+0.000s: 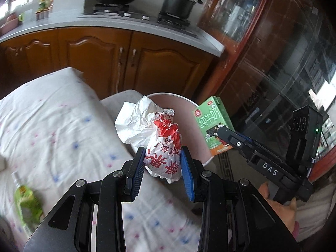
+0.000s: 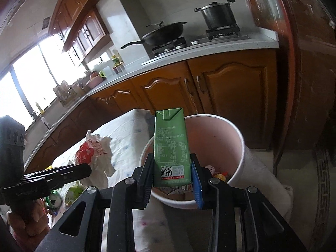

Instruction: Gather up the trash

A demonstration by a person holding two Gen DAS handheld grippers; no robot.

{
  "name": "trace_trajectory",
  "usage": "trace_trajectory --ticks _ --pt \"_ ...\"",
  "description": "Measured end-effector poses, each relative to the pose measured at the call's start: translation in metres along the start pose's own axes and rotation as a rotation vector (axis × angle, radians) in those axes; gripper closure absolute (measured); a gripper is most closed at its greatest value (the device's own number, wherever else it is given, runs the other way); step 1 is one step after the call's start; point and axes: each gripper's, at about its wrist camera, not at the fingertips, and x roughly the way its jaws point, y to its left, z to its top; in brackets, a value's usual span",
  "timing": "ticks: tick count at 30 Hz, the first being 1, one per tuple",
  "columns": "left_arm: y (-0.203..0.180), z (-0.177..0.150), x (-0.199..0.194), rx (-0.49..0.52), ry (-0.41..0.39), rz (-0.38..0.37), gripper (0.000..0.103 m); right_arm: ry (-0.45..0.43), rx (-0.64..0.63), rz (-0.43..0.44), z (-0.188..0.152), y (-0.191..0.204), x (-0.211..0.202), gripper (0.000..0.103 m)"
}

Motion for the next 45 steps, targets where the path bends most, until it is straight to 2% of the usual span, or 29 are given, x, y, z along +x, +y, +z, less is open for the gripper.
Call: trace_trajectory --ticks 14,27,38,45 --pt "-0.009 0.021 0.067 -0.003 0.122 -0.021 0.071 0.075 0.031 -0.027 0.008 -0.030 0.031 0.070" --pt "-0.011 0.023 0.092 0.003 0.174 -0.006 0.069 0.129 0.034 -0.045 0.007 -0.040 0.046 0.070" --pt "-0.010 0.021 0.092 -0.016 0.184 -0.011 0.053 0.131 0.070 -0.040 0.007 -0.048 0.044 0.067" --pt "-0.009 0.016 0.075 -0.018 0.150 -0.004 0.050 0.100 0.096 -0.037 0.007 -0.050 0.033 0.057"
